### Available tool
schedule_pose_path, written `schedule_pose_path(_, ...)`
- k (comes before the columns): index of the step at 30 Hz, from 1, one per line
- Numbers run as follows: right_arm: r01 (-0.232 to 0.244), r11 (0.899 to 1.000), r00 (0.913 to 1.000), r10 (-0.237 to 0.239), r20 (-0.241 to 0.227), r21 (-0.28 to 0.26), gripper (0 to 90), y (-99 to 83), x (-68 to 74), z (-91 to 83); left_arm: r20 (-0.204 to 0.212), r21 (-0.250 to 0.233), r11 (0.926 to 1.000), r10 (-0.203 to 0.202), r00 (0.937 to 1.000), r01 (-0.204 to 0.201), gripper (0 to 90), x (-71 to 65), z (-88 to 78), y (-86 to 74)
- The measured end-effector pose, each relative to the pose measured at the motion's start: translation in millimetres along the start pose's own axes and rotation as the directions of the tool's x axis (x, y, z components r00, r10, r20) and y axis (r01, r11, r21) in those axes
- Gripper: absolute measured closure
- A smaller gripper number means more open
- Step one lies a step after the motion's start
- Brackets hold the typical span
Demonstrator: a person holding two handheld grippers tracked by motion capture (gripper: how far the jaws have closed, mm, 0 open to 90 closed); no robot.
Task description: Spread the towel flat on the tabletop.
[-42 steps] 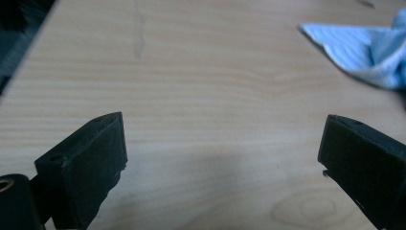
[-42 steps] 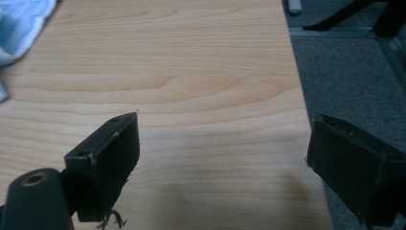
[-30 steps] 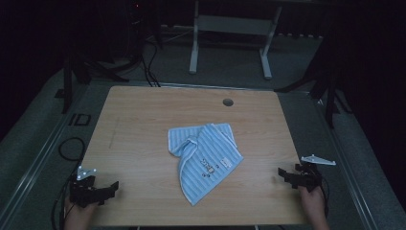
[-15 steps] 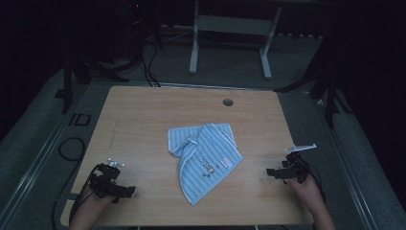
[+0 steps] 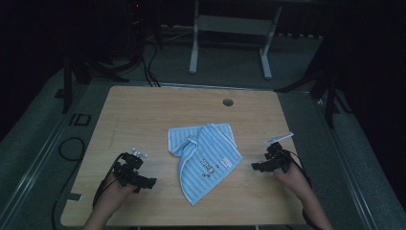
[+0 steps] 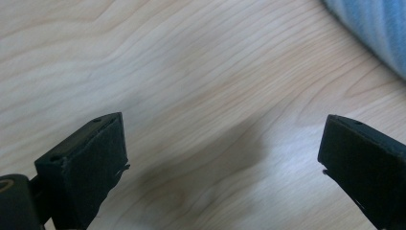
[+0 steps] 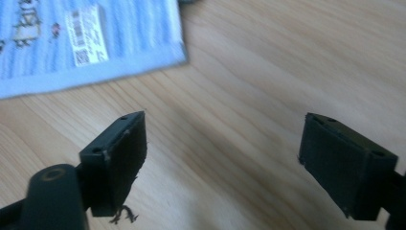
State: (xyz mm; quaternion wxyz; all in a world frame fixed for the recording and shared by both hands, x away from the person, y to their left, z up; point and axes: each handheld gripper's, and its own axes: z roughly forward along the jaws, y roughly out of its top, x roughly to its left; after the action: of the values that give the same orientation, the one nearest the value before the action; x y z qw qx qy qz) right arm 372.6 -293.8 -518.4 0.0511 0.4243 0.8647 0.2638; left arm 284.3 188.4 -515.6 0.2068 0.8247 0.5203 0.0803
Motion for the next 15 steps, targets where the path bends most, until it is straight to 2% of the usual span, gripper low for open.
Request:
schedule_pose_path(4,0.049,0.999,0.9984,-0.049,-0.027,0.019,22.5,10.5,6.4,6.4,0.012,0.006,0.9996,0.029,0.9995,-0.029,2.6,-9.4,3.8,12.4)
schedule_pose_path(6,0.049,0.999,0.9984,-0.049,-0.027,0.019,22.5,10.5,6.4,6.4,0.009,0.007,0.9993,0.037,0.9993,-0.037,2.6,-11.5,4.4,15.0)
schedule_pose_path(7,0.067,0.997,0.9960,-0.065,-0.062,0.032,25.5,17.5,9.0,10.4,0.023,0.012,0.9988,0.048,0.9986,-0.048,2.6,-16.7,6.4,22.0)
schedule_pose_path(15,0.129,0.991,0.9885,-0.125,-0.084,0.035,28.5,40.1,20.2,15.7,0.035,0.022,0.9965,0.080,0.9962,-0.080,2.6,-26.7,8.2,38.4)
